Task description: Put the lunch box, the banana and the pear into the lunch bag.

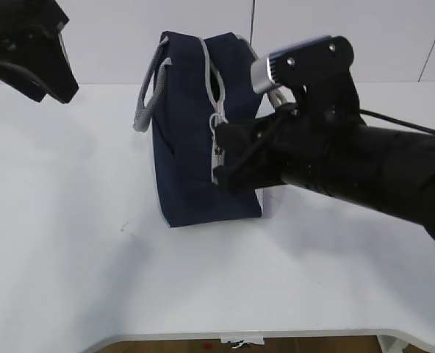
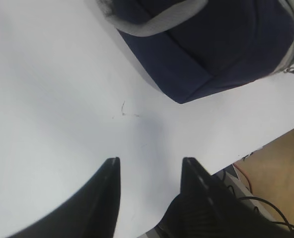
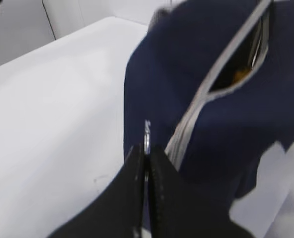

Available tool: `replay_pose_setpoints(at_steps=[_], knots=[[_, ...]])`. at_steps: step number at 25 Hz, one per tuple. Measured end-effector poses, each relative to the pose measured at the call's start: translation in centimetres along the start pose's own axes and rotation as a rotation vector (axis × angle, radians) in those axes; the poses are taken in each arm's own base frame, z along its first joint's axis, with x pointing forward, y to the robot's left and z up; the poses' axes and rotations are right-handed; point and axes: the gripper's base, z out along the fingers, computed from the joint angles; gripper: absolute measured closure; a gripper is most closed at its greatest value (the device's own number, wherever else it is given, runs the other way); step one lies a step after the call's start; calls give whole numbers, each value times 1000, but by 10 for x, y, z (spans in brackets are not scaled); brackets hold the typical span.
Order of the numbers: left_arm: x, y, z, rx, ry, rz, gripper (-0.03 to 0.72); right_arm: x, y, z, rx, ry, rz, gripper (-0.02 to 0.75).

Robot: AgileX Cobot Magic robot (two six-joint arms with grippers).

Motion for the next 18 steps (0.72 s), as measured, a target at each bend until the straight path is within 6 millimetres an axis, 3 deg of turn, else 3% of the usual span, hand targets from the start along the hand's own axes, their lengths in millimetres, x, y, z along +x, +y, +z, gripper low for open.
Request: replay_pose_setpoints(at_steps=[9,18], knots=[[0,0,0,1,0,-1,380,-52,1,17,4,-64,-29,737],[4,1,5,1,23,-5,380,-78,1,36,9,-63,7,737]])
